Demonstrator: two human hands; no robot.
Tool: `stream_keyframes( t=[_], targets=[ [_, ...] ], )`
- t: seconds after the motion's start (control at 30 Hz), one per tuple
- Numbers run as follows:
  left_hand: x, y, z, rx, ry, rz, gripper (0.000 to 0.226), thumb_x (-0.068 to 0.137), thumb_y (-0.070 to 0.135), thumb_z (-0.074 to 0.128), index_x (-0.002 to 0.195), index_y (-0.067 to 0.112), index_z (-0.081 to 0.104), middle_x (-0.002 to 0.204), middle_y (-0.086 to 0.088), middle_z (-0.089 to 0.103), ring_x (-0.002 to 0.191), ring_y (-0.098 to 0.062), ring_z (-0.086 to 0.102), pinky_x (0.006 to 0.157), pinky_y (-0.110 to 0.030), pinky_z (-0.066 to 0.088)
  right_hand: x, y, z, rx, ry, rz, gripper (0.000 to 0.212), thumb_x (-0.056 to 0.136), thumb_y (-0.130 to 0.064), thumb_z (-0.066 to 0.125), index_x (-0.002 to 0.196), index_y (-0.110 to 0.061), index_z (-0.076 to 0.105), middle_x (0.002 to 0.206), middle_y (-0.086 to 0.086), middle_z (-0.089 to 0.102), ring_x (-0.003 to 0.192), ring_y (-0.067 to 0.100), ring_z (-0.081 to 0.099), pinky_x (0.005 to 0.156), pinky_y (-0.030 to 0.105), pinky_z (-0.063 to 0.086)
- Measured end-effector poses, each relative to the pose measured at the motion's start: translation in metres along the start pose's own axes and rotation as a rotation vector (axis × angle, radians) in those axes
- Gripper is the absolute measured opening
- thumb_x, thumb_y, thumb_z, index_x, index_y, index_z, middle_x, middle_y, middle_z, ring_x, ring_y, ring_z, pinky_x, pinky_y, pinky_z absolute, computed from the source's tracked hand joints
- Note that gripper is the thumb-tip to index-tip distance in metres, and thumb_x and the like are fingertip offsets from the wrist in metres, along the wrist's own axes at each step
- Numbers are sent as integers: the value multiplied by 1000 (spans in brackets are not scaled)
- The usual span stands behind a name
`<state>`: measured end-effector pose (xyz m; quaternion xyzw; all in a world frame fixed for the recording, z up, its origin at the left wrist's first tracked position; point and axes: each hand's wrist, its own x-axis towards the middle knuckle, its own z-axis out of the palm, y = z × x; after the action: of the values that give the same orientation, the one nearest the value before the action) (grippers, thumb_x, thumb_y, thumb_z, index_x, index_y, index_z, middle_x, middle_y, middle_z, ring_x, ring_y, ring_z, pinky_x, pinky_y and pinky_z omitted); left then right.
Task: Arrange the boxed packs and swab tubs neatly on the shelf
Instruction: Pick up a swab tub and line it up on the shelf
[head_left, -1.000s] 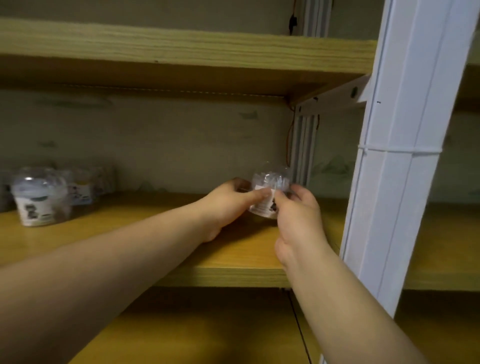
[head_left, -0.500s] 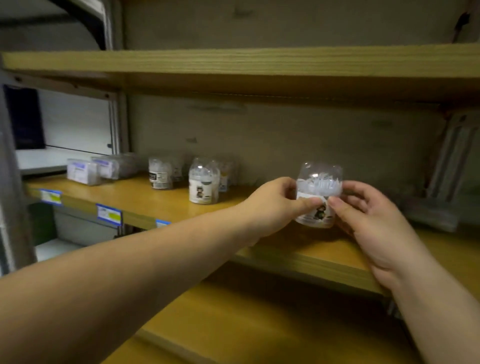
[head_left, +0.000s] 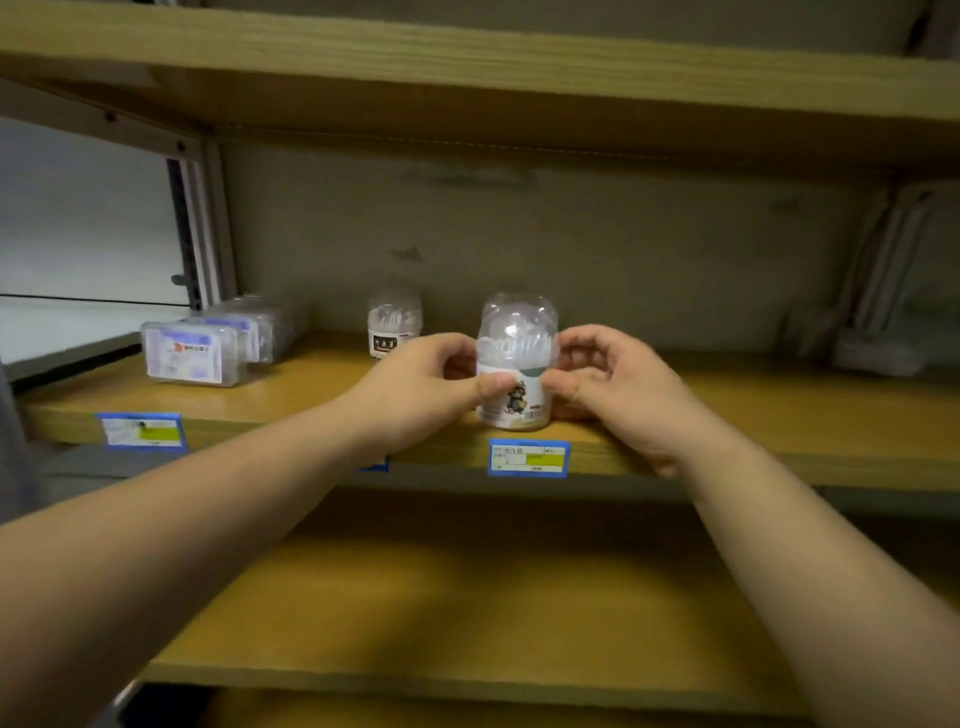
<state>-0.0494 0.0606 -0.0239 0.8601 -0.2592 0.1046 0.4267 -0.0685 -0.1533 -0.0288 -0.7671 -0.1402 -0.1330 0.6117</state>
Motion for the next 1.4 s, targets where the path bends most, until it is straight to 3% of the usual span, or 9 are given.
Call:
stream_keyframes(
  t=[0.4, 0.5, 0.6, 0.7, 0.87, 1.03, 1.13, 1.23, 1.4],
  targets=[
    [8, -13, -2, -8, -85, 15, 54, 75, 49, 81, 123, 27, 67, 103, 12, 75, 96, -1, 69, 93, -31, 57, -3, 2, -6, -12, -68, 59, 33, 89, -5, 68, 120, -11, 62, 109, 8, 75, 103, 20, 72, 87, 29, 58],
    [12, -16, 1, -26, -72, 5, 69, 73, 47, 83, 133, 22, 62, 104, 12, 72, 96, 0, 67, 85, -18, 55, -3, 1, -6, 3, -45, 75, 32, 90, -4, 67, 121, -10, 62, 108, 7, 74, 101, 18, 72, 84, 27, 59],
    [10, -14, 1, -47, -45, 11, 74, 69, 40, 87, 134, 19, 59, 101, 13, 71, 92, 4, 65, 72, -7, 48, -3, -1, -6, 69, 36, 107, 29, 94, -16, 65, 123, -10, 62, 115, 8, 72, 109, 19, 70, 84, 32, 60],
    [3, -11, 1, -21, 98, 41, 71, 67, 42, 87, 129, 18, 61, 108, 9, 67, 96, -3, 63, 77, -14, 48, -3, -1, -5, 143, 202, 144, 25, 98, -19, 59, 121, -11, 62, 119, 15, 67, 115, 25, 65, 91, 45, 59],
    [-22, -5, 11, 38, 523, 446, 21, 86, 27, 75, 91, 33, 55, 84, 6, 53, 75, -12, 53, 64, -16, 43, -7, -5, -13, 258, 268, 153, 22, 100, -18, 54, 116, -10, 65, 113, 13, 66, 111, 24, 65, 94, 48, 57],
    [-27, 65, 55, 82, 307, 700, 25, 90, 31, 53, 96, 10, 65, 84, 0, 58, 76, -12, 55, 66, -26, 45, -34, 0, -94, 280, 305, 124, 19, 99, -22, 55, 106, -13, 69, 106, 11, 70, 109, 27, 67, 96, 44, 55],
    [-6, 115, 112, -26, 69, 481, 18, 93, 33, 61, 109, 25, 64, 95, 10, 65, 89, -6, 62, 74, -18, 51, -45, 11, -170, 33, 396, 124, 17, 100, -23, 55, 100, -19, 71, 106, 9, 71, 103, 22, 68, 89, 39, 58],
    [35, 156, 180, -187, -58, 200, 19, 98, 20, 61, 117, 21, 64, 102, -4, 70, 89, -11, 67, 80, -25, 55, -42, 23, -231, -143, 471, 147, 18, 99, -25, 54, 95, -19, 70, 98, 7, 70, 88, 18, 65, 85, 40, 58],
    [102, 197, 266, -421, -96, -117, 20, 97, 15, 61, 116, 18, 63, 112, -14, 71, 104, -25, 70, 94, -40, 58, -31, 45, -272, -2, 425, 268, 14, 97, -25, 52, 87, -25, 63, 104, 3, 69, 105, 24, 64, 100, 47, 52]
  ],
)
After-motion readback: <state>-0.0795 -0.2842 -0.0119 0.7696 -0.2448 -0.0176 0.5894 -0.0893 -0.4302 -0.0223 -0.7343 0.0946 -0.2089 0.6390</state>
